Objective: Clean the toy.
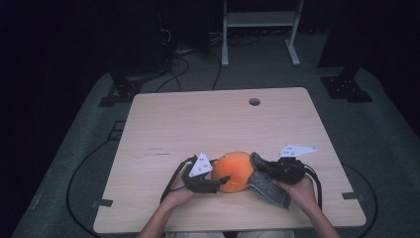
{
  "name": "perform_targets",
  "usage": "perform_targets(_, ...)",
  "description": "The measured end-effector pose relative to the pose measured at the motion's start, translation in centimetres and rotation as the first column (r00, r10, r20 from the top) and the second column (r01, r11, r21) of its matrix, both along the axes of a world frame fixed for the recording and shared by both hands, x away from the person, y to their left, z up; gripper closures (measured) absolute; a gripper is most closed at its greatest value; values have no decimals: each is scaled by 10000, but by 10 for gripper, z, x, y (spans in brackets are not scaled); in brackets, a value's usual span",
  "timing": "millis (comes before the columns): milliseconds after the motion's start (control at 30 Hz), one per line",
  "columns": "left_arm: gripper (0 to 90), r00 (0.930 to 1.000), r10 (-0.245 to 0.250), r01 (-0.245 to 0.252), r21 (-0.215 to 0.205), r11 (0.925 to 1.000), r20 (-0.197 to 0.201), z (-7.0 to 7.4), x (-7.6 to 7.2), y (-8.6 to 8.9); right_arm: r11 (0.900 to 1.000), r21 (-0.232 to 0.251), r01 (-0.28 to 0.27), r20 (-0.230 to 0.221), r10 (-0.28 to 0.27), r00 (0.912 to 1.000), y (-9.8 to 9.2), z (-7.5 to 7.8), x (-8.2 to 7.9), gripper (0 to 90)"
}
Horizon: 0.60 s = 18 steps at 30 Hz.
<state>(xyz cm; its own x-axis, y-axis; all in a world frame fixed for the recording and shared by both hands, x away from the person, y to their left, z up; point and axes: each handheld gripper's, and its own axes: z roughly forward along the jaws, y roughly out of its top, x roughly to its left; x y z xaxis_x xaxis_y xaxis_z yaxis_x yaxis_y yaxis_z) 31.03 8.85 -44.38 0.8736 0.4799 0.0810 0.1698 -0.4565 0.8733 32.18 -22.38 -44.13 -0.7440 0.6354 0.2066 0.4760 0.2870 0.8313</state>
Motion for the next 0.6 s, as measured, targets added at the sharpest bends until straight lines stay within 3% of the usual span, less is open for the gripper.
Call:
perform_targets(67,331,10000,-36,36,-6,10000,62,0,-1,0,9999,47,108,-204,-107,9997,-5,-1,1,803)
perform_targets(200,331,9998,-122,122,29,9999,177,0,-3,-2,9962,791,-365,309,341,9989,-2,14,-6,803)
perform_targets(267,330,9996,-164,162,78,9998,245,0,-4,-2,9942,902,-580,505,536,9973,2,18,-8,803)
perform_targets(367,324,9997,-117,116,33,9999,205,1,-4,-2,9998,63,-198,307,196,9993,3,8,-4,803)
perform_targets(433,319,9997,-122,122,-12,9999,217,1,-4,-3,9999,-99,48,-85,-48,10000,-4,2,-1,804)
perform_targets(500,314,9997,-109,110,-34,9999,222,1,-4,-4,9998,164,-61,13,61,10000,-7,6,-3,803)
perform_targets(600,316,9995,-115,116,-26,9999,283,1,-5,-7,9934,905,-707,618,652,9960,0,25,-12,803)
